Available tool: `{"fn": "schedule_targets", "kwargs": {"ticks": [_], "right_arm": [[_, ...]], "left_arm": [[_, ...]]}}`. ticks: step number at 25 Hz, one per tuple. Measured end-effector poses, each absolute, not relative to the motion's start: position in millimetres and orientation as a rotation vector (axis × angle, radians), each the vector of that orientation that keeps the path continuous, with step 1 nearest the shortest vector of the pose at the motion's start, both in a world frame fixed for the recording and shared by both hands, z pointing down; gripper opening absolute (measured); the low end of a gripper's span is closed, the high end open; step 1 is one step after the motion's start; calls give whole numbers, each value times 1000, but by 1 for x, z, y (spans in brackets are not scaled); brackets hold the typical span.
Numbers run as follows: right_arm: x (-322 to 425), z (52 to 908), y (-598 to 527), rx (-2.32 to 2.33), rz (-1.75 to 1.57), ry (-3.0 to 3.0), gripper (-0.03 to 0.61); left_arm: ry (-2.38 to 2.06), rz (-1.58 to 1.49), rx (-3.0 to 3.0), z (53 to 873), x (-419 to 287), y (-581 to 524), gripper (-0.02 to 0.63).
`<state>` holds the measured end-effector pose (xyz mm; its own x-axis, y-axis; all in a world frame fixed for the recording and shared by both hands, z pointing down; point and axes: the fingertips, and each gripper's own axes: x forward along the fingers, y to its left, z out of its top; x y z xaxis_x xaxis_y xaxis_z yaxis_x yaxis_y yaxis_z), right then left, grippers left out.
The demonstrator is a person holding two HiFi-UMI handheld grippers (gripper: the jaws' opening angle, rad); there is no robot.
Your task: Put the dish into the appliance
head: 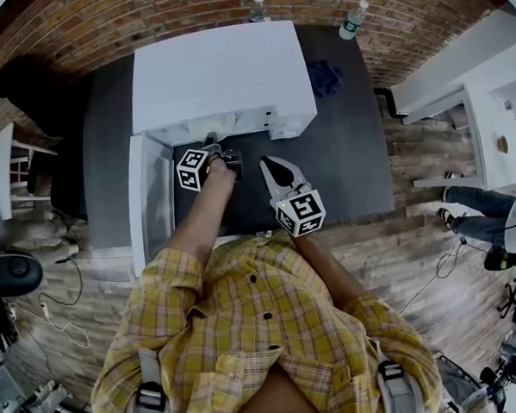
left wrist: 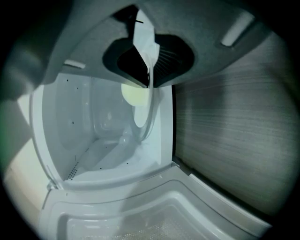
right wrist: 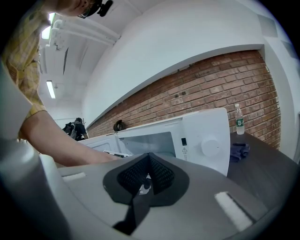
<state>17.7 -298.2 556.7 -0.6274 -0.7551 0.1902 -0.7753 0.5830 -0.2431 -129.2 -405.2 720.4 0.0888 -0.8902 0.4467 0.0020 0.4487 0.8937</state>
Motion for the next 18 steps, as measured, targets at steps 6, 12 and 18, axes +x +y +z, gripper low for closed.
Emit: {"fn": "schedule_targets", "kwargs": {"ticks": [6, 12, 18], "right_arm": [[16, 556, -300, 1317, 467, -2739, 2], [19, 557, -300, 1324, 474, -2732, 2], [21, 558, -301, 1324, 476, -2728, 2]], "left_arm": [[-1299, -791, 842, 730, -127, -405, 141], [-1288, -790, 825, 735, -126, -407, 165], [-1271, -783, 822, 738, -124, -409, 205]]}}
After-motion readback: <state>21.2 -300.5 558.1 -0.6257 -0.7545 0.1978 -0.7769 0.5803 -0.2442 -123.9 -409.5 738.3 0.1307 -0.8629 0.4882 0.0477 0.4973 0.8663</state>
